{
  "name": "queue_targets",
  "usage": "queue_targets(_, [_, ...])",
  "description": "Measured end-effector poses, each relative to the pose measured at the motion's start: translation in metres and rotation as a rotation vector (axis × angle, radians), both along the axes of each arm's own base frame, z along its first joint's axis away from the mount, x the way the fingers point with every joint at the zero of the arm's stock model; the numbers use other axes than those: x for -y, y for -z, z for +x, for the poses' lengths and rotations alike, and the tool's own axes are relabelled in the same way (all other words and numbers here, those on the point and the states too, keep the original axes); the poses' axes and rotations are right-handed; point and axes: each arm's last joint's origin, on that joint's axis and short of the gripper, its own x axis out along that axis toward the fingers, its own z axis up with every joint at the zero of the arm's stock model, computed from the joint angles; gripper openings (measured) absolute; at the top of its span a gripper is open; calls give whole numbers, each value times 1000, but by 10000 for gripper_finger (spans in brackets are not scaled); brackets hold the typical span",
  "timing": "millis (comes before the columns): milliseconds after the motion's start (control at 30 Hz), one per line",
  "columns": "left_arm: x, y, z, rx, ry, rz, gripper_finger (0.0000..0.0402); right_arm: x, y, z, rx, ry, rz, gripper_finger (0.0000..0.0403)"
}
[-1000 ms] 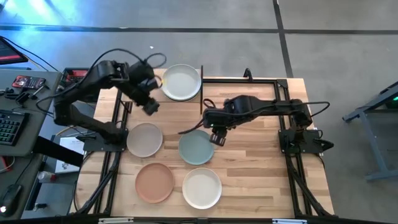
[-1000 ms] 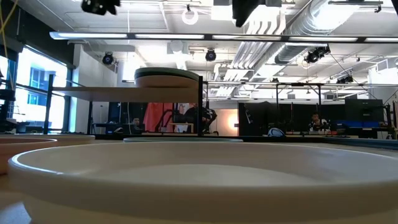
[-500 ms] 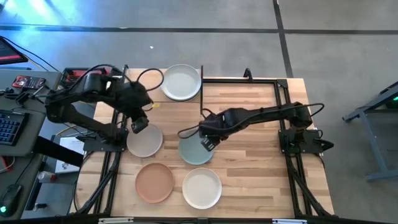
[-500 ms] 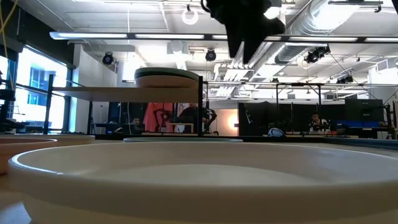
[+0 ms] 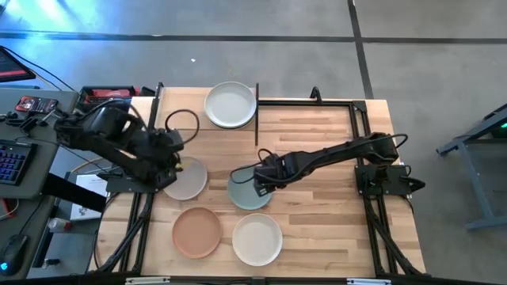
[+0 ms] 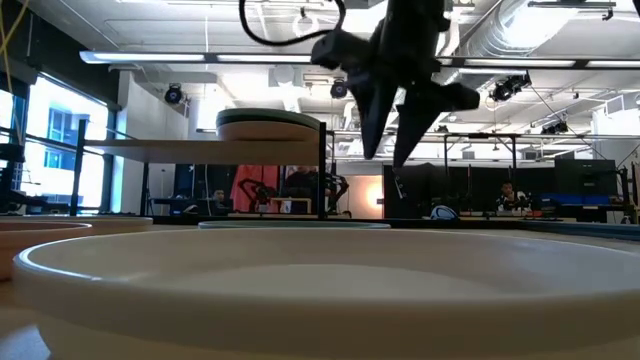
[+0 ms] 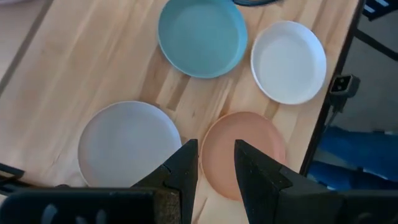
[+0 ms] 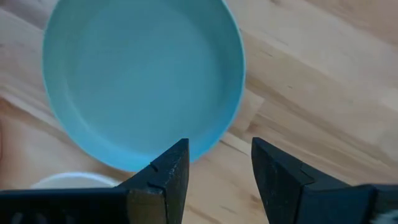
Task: Place and stack plates onto a shelf
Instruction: Put the blue plate on the shelf
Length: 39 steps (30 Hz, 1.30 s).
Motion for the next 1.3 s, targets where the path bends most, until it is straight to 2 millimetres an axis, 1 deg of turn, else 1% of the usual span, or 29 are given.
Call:
queue_targets(200, [17, 1, -4, 13, 19, 22, 92, 2, 22, -5, -2, 41, -28, 152])
queue_targets(300, [24, 1, -5, 23, 27, 36, 92, 7, 32, -6, 0, 50, -25, 152])
queue_targets(433, [30, 1, -6, 36, 28, 52, 92, 13, 46, -8, 16, 63, -22, 152])
queue_targets(667, [37, 4, -3, 25, 29, 55, 92, 23, 63, -9, 66, 87, -18, 152])
queue_targets(800, [40, 7, 2, 15, 26, 70, 92, 29, 68, -10, 75, 103, -14, 146])
queue_targets(967, [42, 9, 6, 10, 34, 101, 92, 34, 72, -8, 69, 87, -6, 126])
queue_targets(1133, [42, 10, 8, 5, 34, 105, 92, 34, 80, -4, 70, 76, 24, 115])
queue_targets(1233, [43, 10, 8, 4, 36, 107, 92, 34, 81, -4, 70, 75, 28, 108])
queue_targets(1300, [42, 10, 8, 3, 41, 110, 92, 34, 82, -4, 61, 74, 31, 97])
